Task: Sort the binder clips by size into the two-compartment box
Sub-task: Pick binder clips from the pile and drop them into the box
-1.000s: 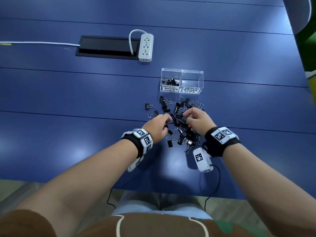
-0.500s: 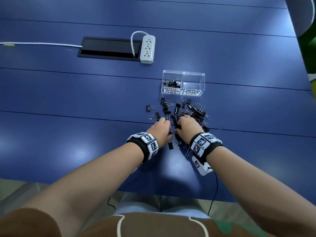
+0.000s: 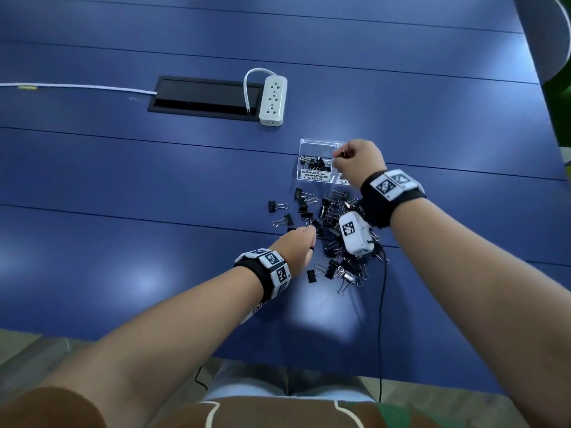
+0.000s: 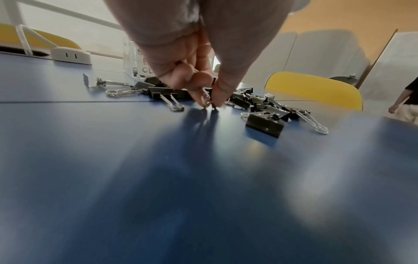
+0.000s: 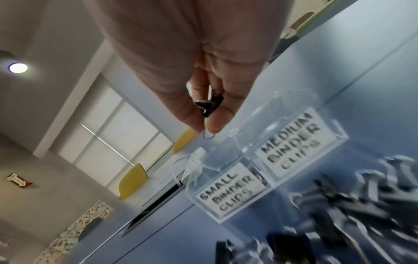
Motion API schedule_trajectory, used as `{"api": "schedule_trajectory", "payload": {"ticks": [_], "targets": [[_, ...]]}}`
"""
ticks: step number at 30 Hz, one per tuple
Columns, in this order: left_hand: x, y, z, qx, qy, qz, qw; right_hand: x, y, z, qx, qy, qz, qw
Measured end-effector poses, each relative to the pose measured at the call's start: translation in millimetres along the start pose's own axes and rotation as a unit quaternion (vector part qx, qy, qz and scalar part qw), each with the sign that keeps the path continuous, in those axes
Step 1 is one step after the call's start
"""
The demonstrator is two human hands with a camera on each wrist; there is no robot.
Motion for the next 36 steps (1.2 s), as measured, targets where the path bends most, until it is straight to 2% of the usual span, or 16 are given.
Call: {"api": "schedule_trajectory", "payload": {"ticks": [4,7,12,15,17,22,25,28,30,32,36], "targets": [[4,9,5,-0.022,0.02,-0.033,0.999,21,-12,22,0.008,0.032,-0.034,0.999],[1,33,20,-0.067,0.034,-0.06,0.995,20,-22,25,0.024,0.049,-0.059,0.997],[-10,84,62,-0.159,0.02,-0.083,0.984,-3,1,12,-0.027,0.045,-0.028,0.998],[-18,106,92,-0.189,0.026,-0.086,0.978,-27,14,-8,-0.02,0.034,-0.004,0.999],[-21,116,111,-0.201,0.028,-0.078,0.976,-47,15,-28,0.011,0.025,-0.03,0.999],[-22,119,140,-0.187,0.024,-0.019,0.982,-96,0,-86,0.141,0.028,-0.166,0.976],[-28,112,142,-0.178,-0.006,0.015,0.984,-109,-6,-104,0.142,0.043,-0.207,0.967],[-42,104,131,-0.196,-0.052,0.046,0.978,-101,-17,-115,0.16,0.071,-0.182,0.968],[-51,89,119,-0.193,-0.081,0.052,0.977,-97,-14,-108,0.146,0.058,-0.15,0.976],[-55,67,105,-0.163,-0.099,0.059,0.98,-98,-2,-88,0.092,0.026,-0.12,0.988],[-37,29,86,-0.09,-0.069,0.085,0.99,-99,13,-50,0.022,0.014,-0.134,0.991]]}}
Point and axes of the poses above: each hand's wrist, its own z-axis towards the middle knuckle, its own y-axis out of the back of the hand, x = y × z, the point moved 9 cm from there along z, towards the middle knuckle, and after that the axes turned 12 degrees about -x, right-handed, at the moved point
